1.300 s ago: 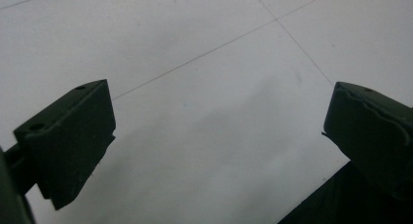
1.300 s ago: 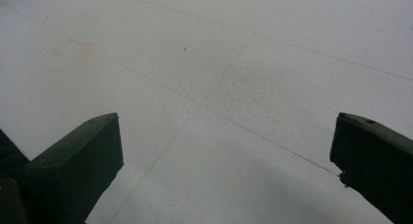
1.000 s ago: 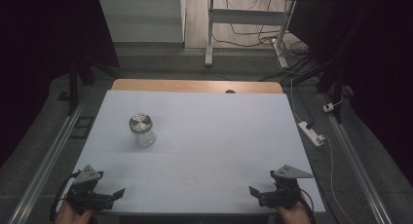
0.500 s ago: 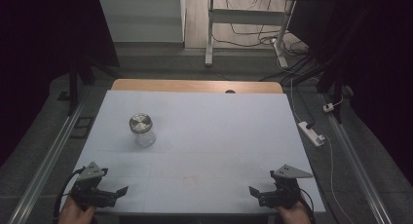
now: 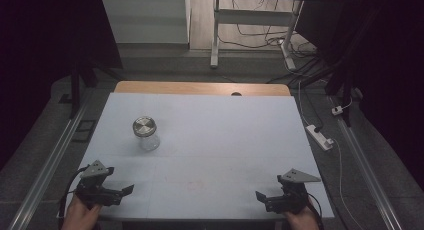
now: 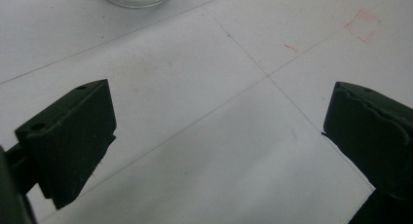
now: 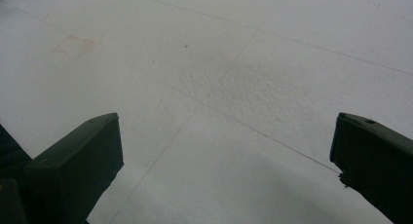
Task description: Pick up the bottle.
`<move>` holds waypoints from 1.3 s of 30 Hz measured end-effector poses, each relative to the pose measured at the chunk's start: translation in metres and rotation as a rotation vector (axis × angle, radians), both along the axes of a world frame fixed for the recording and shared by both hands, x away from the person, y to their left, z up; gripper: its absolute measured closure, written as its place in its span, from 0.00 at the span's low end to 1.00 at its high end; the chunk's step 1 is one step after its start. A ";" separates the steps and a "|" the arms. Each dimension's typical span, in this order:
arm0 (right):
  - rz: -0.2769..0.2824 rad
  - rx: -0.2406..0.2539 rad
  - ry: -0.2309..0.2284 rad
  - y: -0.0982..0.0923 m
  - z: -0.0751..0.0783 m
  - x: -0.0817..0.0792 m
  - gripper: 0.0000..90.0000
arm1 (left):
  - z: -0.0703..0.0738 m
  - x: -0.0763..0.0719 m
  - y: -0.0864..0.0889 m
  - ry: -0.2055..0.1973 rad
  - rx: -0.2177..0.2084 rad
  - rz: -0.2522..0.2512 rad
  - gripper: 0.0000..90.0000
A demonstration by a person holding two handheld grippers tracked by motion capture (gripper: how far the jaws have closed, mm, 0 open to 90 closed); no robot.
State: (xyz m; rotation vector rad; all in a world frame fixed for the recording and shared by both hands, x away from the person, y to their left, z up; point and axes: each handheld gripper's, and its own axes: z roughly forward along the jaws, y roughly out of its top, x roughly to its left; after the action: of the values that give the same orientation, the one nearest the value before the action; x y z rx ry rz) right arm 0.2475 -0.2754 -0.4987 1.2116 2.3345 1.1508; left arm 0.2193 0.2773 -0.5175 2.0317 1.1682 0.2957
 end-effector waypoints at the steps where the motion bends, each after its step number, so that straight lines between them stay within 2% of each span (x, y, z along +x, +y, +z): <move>1: 0.001 -0.001 0.002 0.000 0.000 0.000 0.00 | 0.000 0.002 -0.001 -0.005 0.001 -0.009 0.00; 8: -0.001 0.000 0.004 0.000 0.000 0.000 0.00 | 0.000 0.017 -0.004 -0.004 0.002 -0.023 0.00; 11: 0.000 0.001 0.006 0.000 0.000 0.000 0.00 | 0.000 0.024 -0.005 -0.016 0.007 -0.026 0.00; 14: 0.000 -0.001 0.007 0.000 0.000 0.001 0.00 | -0.001 0.035 -0.006 -0.045 0.011 -0.028 0.00; 17: 0.002 -0.002 0.008 0.000 0.000 0.001 0.00 | -0.001 0.041 -0.007 -0.051 0.008 -0.030 0.00; 31: 0.007 -0.006 0.011 0.001 -0.001 0.001 0.00 | -0.002 0.071 -0.009 -0.074 -0.006 -0.002 0.00; 39: 0.009 -0.007 0.012 0.001 -0.001 0.001 0.00 | 0.000 0.090 -0.011 -0.086 0.019 -0.012 0.00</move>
State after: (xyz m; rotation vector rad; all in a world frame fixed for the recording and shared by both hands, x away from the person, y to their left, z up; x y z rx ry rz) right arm 0.2486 -0.2745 -0.4993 1.2107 2.3533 1.1407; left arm 0.3090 0.2663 -0.5175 2.0210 1.1036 0.3856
